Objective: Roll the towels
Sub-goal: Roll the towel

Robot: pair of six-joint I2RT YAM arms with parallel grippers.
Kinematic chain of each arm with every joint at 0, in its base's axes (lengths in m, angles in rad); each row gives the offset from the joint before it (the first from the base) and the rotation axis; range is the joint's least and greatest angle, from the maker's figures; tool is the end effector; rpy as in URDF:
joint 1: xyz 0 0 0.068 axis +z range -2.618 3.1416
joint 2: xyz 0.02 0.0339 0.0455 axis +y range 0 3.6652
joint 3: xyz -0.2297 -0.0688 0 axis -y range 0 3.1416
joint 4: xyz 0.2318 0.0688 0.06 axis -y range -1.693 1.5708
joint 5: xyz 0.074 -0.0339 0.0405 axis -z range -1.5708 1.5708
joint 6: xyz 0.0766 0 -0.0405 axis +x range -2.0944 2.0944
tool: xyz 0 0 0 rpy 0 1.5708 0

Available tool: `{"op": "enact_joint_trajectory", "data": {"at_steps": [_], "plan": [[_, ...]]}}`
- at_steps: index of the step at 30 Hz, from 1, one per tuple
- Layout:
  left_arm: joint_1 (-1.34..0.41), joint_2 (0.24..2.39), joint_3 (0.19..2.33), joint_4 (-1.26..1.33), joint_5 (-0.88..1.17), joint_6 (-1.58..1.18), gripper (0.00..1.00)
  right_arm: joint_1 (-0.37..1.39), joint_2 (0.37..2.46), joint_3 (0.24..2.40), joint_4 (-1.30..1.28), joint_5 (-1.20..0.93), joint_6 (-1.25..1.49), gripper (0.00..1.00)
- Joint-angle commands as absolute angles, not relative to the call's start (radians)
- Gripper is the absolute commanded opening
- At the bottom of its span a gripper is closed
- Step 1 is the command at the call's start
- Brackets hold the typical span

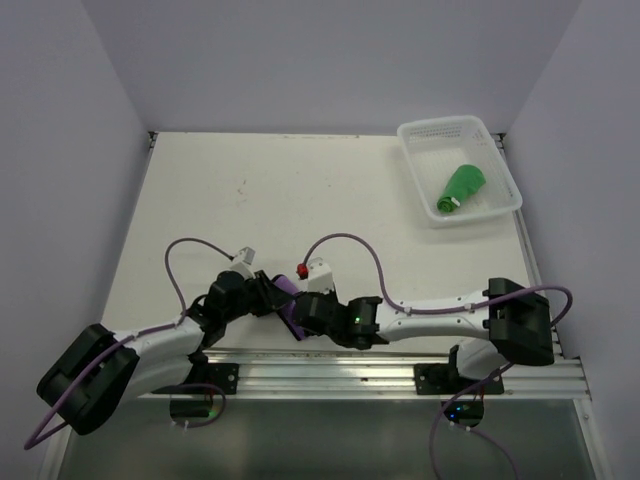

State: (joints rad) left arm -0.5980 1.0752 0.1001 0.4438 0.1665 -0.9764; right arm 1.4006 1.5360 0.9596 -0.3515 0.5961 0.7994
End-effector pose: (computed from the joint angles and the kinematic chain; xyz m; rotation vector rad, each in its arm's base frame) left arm 0.1742 -0.1340 0.0816 -0.3244 2.2776 -1.0668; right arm 0.0968 0.3095 0.1571 -0.4583 2.2766 0.3637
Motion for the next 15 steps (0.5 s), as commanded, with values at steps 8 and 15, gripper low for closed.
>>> {"op": "enact_joint_trajectory", "data": {"at_steps": [8,15], "plan": [[-0.6,1.089,0.054,0.287,0.12,-0.946,0.33,1.252,1.549,0.769,0.038,0.21,0.939,0.5],[-0.601,1.066,0.057,0.261,0.104,-0.946,0.33,1.238,1.632,0.727,0.133,0.137,0.974,0.49]]}}
